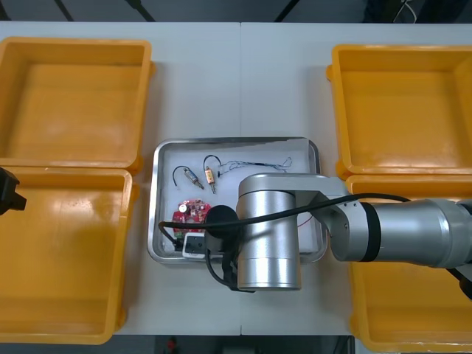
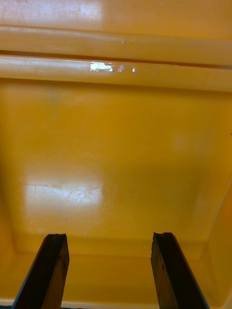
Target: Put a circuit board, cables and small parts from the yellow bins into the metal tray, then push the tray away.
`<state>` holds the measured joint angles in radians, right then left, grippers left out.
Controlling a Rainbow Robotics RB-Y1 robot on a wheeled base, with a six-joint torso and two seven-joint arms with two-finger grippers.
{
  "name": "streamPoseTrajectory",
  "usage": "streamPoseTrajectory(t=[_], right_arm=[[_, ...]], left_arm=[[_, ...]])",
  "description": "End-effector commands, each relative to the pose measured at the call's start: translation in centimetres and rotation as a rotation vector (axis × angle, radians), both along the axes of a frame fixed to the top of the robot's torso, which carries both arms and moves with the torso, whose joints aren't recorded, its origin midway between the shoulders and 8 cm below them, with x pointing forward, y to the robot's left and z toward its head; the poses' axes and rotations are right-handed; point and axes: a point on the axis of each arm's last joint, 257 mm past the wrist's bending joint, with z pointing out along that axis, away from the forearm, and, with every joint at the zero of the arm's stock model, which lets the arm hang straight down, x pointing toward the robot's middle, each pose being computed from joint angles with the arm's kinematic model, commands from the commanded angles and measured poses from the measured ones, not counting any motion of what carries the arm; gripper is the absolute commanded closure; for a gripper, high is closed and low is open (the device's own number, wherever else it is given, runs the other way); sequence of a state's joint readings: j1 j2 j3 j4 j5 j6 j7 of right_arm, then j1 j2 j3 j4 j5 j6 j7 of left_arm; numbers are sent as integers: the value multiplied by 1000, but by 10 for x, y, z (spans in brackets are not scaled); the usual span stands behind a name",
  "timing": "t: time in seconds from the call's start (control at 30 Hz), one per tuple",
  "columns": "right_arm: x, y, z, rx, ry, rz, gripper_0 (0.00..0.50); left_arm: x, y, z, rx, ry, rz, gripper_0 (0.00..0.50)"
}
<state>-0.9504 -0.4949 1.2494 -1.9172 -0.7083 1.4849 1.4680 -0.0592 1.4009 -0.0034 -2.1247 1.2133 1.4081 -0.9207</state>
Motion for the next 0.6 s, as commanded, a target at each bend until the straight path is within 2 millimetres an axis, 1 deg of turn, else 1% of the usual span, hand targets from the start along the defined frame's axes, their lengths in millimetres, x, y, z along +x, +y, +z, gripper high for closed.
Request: streamPoseTrajectory(t=[0.03,0.33,0.6], right_arm=[[-3,19,7,3,-38,80,0],[-7,13,-6,-6,-39,72,0],[-9,10,-12,-15,-27,68,0]], left_arm=[[4,10,16,30,-37,35,0],[4,10,16,30,-37,35,0],[4,10,16,30,-37,35,0]])
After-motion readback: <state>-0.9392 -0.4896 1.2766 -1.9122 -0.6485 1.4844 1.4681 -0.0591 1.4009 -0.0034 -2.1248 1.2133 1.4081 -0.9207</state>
